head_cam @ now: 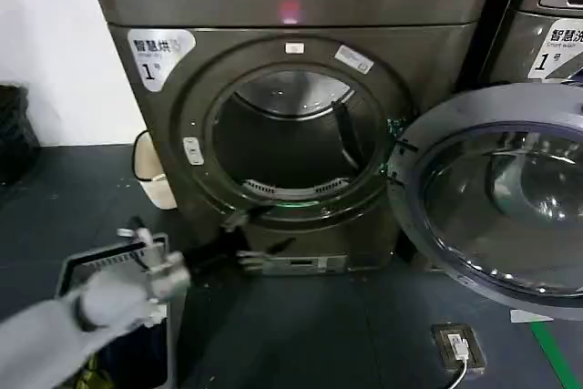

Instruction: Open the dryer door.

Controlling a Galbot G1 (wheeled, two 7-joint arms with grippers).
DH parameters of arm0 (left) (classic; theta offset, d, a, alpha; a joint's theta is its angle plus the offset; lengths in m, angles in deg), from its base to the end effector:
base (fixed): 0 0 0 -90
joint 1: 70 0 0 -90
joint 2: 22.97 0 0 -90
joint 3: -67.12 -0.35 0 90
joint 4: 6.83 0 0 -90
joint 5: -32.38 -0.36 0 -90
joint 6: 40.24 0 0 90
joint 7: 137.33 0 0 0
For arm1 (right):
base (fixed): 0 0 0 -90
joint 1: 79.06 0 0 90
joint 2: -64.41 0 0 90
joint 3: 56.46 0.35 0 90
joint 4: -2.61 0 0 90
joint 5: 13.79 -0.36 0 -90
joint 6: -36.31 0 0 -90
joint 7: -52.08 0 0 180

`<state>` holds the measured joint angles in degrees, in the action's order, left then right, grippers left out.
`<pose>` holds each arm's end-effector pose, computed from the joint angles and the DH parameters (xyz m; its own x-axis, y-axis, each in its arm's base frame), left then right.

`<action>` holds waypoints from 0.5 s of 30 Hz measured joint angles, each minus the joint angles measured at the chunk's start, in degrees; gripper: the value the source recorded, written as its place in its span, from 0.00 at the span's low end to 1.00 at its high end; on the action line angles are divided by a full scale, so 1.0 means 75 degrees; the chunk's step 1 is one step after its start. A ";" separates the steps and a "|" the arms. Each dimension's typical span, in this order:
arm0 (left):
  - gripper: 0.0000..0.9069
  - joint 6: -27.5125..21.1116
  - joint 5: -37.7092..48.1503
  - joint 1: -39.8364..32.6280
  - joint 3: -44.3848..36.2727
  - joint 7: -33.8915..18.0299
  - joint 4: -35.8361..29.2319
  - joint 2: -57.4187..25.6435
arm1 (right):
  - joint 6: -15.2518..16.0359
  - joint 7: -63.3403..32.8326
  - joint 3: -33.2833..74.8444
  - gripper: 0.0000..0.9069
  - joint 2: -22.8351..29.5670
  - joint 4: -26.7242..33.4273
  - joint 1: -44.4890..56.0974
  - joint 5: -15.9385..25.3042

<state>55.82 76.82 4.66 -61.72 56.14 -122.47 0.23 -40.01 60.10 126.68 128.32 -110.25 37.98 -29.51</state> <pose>0.3135 0.0983 -0.1873 -0.5903 0.7996 0.1101 0.7956 0.5534 0.2467 -0.0358 -0.3899 -0.0301 -0.4048 0.7818 -0.4743 0.9051 0.2685 -0.3298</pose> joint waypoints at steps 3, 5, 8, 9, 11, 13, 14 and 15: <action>1.00 -0.0349 0.0058 0.0102 0.0166 0.0296 -0.0002 -0.0653 | 0.0005 -0.0084 0.0215 1.00 -0.0087 0.0074 -0.0081 0.0088; 1.00 -0.0574 0.0113 0.0156 0.0225 0.0472 0.0007 -0.1067 | -0.0013 -0.0098 0.0334 1.00 -0.0137 0.0158 -0.0109 0.0097; 1.00 -0.0797 0.0060 0.0233 0.0239 0.0704 0.0107 -0.1619 | -0.0024 -0.0073 0.0393 1.00 -0.0229 0.0294 -0.0207 0.0006; 1.00 -0.0844 0.0030 0.0246 0.0221 0.0770 0.0143 -0.1800 | -0.0029 -0.0065 0.0386 1.00 -0.0259 0.0348 -0.0252 0.0006; 1.00 -0.0915 -0.0034 0.0253 0.0179 0.0949 0.0218 -0.2198 | -0.0029 -0.0057 0.0335 1.00 -0.0285 0.0457 -0.0386 0.0015; 1.00 -0.0952 -0.0213 0.0262 0.0134 0.1166 0.0330 -0.2565 | -0.0030 -0.0038 0.0284 1.00 -0.0285 0.0487 -0.0488 0.0025; 1.00 -0.0976 -0.0333 0.0271 0.0108 0.1265 0.0429 -0.2737 | -0.0032 -0.0025 0.0239 1.00 -0.0285 0.0497 -0.0543 0.0033; 1.00 -0.1000 -0.0404 0.0275 0.0086 0.1311 0.0519 -0.2876 | -0.0032 -0.0012 0.0206 1.00 -0.0297 0.0516 -0.0586 0.0038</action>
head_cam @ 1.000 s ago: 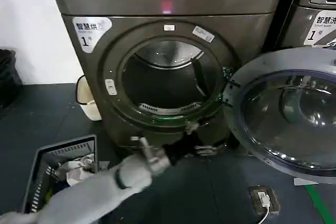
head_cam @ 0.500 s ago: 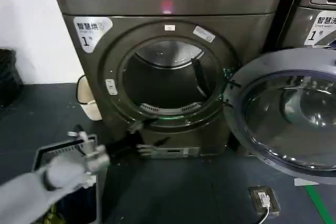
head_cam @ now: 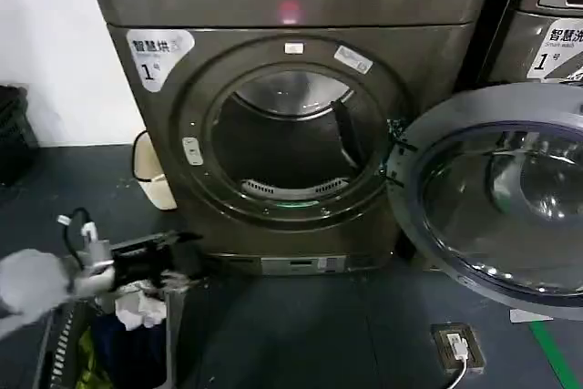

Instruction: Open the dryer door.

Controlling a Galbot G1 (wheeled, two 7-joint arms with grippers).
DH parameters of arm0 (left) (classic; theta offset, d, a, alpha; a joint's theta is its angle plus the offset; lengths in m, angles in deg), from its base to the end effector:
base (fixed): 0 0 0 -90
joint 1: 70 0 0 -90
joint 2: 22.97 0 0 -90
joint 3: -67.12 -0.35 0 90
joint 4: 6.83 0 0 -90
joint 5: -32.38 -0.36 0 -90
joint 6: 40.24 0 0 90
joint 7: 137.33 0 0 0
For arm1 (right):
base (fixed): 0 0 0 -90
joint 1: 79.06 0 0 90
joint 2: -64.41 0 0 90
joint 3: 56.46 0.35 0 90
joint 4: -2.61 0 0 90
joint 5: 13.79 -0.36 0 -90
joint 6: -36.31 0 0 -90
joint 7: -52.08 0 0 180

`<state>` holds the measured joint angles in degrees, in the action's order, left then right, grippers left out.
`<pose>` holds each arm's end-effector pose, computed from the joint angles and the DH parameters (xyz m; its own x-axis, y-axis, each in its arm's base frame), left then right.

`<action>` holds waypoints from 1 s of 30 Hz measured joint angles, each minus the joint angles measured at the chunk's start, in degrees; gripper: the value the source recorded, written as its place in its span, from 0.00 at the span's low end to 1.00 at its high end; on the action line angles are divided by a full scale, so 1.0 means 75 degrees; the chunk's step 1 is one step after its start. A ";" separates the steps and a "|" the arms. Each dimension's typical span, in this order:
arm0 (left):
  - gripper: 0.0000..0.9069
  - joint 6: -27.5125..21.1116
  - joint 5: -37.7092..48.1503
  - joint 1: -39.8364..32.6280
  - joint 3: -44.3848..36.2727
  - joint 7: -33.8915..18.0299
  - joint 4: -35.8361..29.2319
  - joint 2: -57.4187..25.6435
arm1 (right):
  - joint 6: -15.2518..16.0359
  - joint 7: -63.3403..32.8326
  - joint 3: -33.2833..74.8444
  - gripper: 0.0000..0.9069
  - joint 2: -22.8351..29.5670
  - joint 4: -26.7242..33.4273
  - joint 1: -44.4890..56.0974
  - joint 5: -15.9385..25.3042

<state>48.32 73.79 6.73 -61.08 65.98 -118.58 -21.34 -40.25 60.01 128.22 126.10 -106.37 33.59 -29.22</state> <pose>0.3046 0.2106 -0.1469 -0.5558 0.5874 0.5882 0.8302 0.4292 0.3559 -0.0426 -0.4092 -0.0300 -0.3320 0.8006 -0.4988 0.9403 0.2387 -0.2427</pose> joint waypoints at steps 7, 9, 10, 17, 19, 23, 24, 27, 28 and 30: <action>1.00 -0.0440 -0.0843 -0.0052 -0.0430 0.0165 0.0456 -0.0793 | 0.0024 0.0077 0.0059 1.00 -0.0237 0.0235 -0.0172 0.0172; 1.00 -0.0508 -0.1084 -0.0055 -0.0597 0.0229 0.0575 -0.0950 | 0.0020 0.0093 0.0051 1.00 -0.0239 0.0254 -0.0173 0.0169; 1.00 -0.0555 -0.1059 -0.0057 -0.0654 0.0274 0.0613 -0.0991 | 0.0020 0.0097 0.0034 1.00 -0.0239 0.0282 -0.0183 0.0167; 1.00 -0.0611 -0.1090 -0.0107 -0.0894 0.0565 0.1071 -0.1145 | 0.0049 0.0136 -0.0012 1.00 -0.0245 0.0296 -0.0239 0.0170; 1.00 -0.0604 -0.1058 -0.0106 -0.0953 0.0686 0.1177 -0.1145 | 0.0050 0.0146 -0.0025 1.00 -0.0245 0.0301 -0.0233 0.0170; 1.00 -0.0608 -0.1316 -0.0142 -0.1094 0.0818 0.1327 -0.1169 | 0.0074 0.0168 0.0012 1.00 -0.0233 0.0257 -0.0185 0.0133; 1.00 -0.0609 -0.1352 -0.0141 -0.1115 0.0824 0.1340 -0.1167 | 0.0075 0.0170 0.0015 1.00 -0.0218 0.0251 -0.0170 0.0132; 1.00 -0.0656 -0.1460 -0.0147 -0.1222 0.0811 0.1347 -0.1160 | 0.0075 0.0174 0.0018 1.00 -0.0175 0.0233 -0.0137 0.0130; 1.00 -0.0669 -0.1505 -0.0152 -0.1260 0.0816 0.1350 -0.1160 | 0.0075 0.0174 0.0017 1.00 -0.0159 0.0231 -0.0132 0.0129; 1.00 -0.0698 -0.1661 -0.0170 -0.1309 0.0901 0.1392 -0.1193 | 0.0075 0.0175 0.0018 1.00 -0.0116 0.0215 -0.0103 0.0122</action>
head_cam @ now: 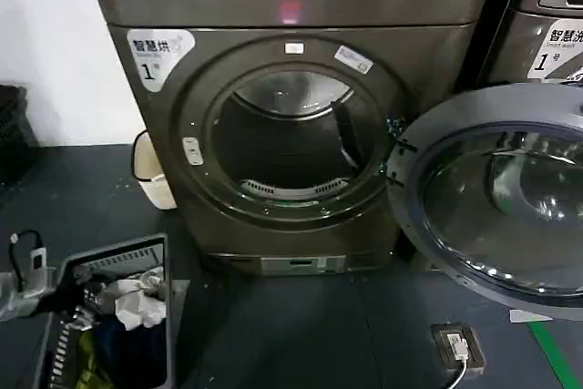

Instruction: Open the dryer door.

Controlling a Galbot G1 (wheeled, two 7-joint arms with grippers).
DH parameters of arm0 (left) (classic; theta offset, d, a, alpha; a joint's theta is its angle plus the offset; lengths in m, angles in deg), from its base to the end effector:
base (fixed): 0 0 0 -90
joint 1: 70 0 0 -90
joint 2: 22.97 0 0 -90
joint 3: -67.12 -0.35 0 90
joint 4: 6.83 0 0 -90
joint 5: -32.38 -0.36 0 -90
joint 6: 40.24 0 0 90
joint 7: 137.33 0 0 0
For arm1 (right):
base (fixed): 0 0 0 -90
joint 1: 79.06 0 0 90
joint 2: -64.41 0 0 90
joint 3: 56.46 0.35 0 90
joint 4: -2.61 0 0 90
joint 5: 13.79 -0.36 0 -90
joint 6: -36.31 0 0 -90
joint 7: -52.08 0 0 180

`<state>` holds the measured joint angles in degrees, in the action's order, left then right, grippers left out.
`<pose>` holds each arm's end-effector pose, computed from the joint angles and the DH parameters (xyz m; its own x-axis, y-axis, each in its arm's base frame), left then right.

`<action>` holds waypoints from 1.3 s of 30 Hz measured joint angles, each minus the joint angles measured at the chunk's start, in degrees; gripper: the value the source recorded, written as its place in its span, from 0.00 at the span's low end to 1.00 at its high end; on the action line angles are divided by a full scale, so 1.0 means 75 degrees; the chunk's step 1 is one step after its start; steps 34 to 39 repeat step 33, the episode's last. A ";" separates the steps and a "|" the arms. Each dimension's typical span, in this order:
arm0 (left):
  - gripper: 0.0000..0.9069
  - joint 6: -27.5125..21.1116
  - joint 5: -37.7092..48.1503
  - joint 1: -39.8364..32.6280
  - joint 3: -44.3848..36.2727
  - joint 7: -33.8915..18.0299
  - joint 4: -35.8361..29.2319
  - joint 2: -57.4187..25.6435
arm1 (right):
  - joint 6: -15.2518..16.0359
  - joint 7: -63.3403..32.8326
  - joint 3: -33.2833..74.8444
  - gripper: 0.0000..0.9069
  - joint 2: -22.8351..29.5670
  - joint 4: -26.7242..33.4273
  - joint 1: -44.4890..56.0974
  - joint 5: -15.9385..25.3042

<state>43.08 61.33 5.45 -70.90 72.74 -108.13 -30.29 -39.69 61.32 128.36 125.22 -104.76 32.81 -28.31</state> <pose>0.2850 0.3106 -0.1582 -0.4175 0.1988 0.8867 0.8745 0.3531 0.3326 -0.0435 -0.4172 -0.0308 -0.3362 0.8099 -0.4806 0.9383 0.2440 -0.2451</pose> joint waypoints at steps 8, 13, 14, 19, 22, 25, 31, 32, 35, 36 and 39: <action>1.00 -0.0295 -0.0548 -0.0095 -0.0024 0.0385 0.0023 -0.0080 | -0.0026 0.0017 0.0043 1.00 0.0081 -0.0058 0.0070 -0.0010; 1.00 -0.0283 -0.0628 -0.0066 -0.0022 0.0419 0.0089 -0.0046 | -0.0026 0.0027 0.0058 1.00 0.0081 -0.0078 0.0087 -0.0010; 1.00 -0.0268 -0.0687 -0.0058 -0.0021 0.0424 0.0115 -0.0044 | -0.0026 0.0028 0.0064 1.00 0.0077 -0.0074 0.0087 -0.0009; 1.00 -0.0234 -0.0996 -0.0084 -0.0020 0.0792 0.0205 -0.0080 | -0.0028 0.0026 0.0093 1.00 0.0073 -0.0079 0.0068 0.0014; 1.00 -0.0215 -0.1082 -0.0095 -0.0006 0.0808 0.0243 -0.0112 | -0.0025 0.0022 0.0081 1.00 0.0073 -0.0076 0.0047 0.0025; 1.00 -0.0248 -0.1110 -0.0093 -0.0003 0.0800 0.0246 -0.0117 | -0.0024 0.0022 0.0060 1.00 0.0073 -0.0077 0.0036 0.0031; 1.00 -0.0260 -0.1192 -0.0096 0.0001 0.0826 0.0252 -0.0142 | -0.0023 0.0011 0.0045 1.00 0.0071 -0.0100 0.0027 0.0030; 1.00 -0.0259 -0.1221 -0.0093 0.0001 0.0854 0.0252 -0.0164 | -0.0022 0.0010 0.0044 1.00 0.0070 -0.0104 0.0028 0.0030; 1.00 -0.0251 -0.1231 -0.0094 0.0000 0.0870 0.0252 -0.0190 | -0.0021 0.0010 0.0044 1.00 0.0070 -0.0105 0.0028 0.0030; 1.00 -0.0251 -0.1231 -0.0094 0.0000 0.0870 0.0252 -0.0190 | -0.0021 0.0010 0.0044 1.00 0.0070 -0.0105 0.0028 0.0030; 1.00 -0.0251 -0.1231 -0.0094 0.0000 0.0870 0.0252 -0.0190 | -0.0021 0.0010 0.0044 1.00 0.0070 -0.0105 0.0028 0.0030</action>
